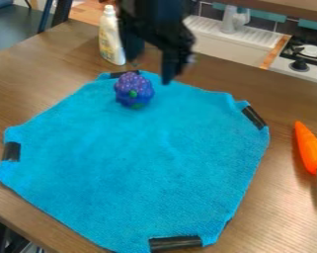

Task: Fold the cloth from bottom right to top left

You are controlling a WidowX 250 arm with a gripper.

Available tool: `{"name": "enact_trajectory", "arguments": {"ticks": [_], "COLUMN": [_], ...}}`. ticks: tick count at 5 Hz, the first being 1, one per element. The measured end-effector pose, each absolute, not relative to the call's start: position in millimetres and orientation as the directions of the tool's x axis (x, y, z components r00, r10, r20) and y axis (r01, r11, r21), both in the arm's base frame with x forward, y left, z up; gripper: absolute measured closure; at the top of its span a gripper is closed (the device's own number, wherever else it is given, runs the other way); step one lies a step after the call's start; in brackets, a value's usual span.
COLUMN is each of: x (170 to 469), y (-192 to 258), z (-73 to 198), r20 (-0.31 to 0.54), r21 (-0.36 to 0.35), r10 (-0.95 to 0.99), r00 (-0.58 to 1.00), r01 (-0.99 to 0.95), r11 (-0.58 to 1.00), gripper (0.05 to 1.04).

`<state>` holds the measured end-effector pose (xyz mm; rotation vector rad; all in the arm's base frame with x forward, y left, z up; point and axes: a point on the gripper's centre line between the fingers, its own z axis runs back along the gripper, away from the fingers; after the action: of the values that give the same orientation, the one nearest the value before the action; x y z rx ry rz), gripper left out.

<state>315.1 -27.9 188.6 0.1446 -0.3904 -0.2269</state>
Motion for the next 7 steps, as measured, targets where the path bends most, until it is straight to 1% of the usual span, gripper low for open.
{"name": "enact_trajectory", "arguments": {"ticks": [1,2,3,5,6,7], "x": [284,241,215,181,172,170], "y": [-55,-77,-94,-111,-114,-118], "z": [192,180,162,126,104,89], "r20": [0.359,0.341,0.299,0.229,0.180,0.155], "r21": [0.194,0.195,0.223,0.274,0.303,0.333], "r10": [-0.344,-0.446,-0.534,-0.635,-0.666,-0.691], "r00": [0.868,0.828,0.791,0.738,0.724,0.706], "r01": [0.291,0.402,0.487,0.577,0.603,0.621], "r11": [0.937,0.895,0.845,0.769,0.738,0.709], "gripper": [0.083,0.083,0.083,0.083,0.083,0.083]}}
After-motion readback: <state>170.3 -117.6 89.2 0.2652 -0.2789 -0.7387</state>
